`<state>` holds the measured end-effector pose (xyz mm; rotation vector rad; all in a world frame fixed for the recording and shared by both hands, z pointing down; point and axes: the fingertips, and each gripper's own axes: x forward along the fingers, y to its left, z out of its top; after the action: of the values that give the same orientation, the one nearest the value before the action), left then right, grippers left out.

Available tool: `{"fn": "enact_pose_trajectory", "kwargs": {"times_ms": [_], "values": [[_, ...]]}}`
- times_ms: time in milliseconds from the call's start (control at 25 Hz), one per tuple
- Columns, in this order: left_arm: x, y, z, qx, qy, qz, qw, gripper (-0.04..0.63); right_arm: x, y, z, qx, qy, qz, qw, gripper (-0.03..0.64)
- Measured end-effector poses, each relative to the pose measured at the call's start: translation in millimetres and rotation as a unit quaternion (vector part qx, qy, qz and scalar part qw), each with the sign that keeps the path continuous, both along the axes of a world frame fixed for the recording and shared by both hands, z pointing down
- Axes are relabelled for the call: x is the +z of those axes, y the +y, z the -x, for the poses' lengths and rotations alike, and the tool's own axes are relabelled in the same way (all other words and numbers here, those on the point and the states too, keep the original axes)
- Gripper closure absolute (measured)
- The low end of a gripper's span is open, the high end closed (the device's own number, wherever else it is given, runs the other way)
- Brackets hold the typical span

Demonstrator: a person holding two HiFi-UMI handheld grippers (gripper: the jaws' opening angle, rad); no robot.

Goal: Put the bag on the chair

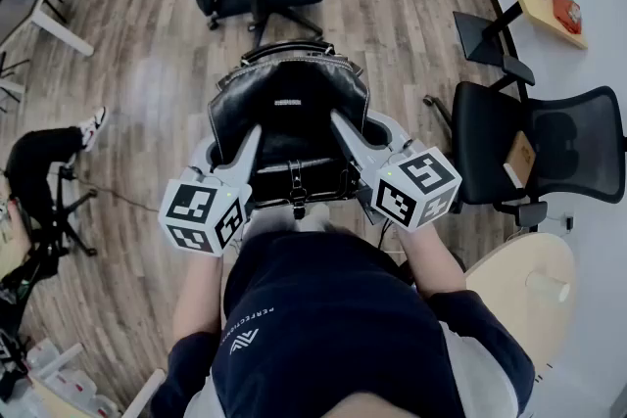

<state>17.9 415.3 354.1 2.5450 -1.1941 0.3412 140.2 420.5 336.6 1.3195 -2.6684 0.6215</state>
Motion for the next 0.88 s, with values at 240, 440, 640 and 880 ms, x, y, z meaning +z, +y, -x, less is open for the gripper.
{"fn": "enact_pose_trajectory", "kwargs": {"times_ms": [240,440,640,880], "values": [[7.4,-11.7,-1.9,0.019,0.001,0.016,0.9997,0.518,5.6,-9.7,-0.9,0.017,0.012,0.014,1.0,0.588],[6.7,-34.5,10.5,0.029,0.0,0.02,0.9994,0.518,5.6,-30.2,11.5,0.032,0.009,0.024,0.999,0.588],[5.1,-54.3,29.0,0.029,-0.005,0.016,0.9995,0.517,5.1,-50.1,29.7,0.032,0.01,0.032,0.999,0.588],[-1.9,-81.4,59.2,0.007,0.003,-0.006,1.0,0.525,2.4,-82.9,59.2,0.021,0.019,0.03,0.999,0.588]]}}
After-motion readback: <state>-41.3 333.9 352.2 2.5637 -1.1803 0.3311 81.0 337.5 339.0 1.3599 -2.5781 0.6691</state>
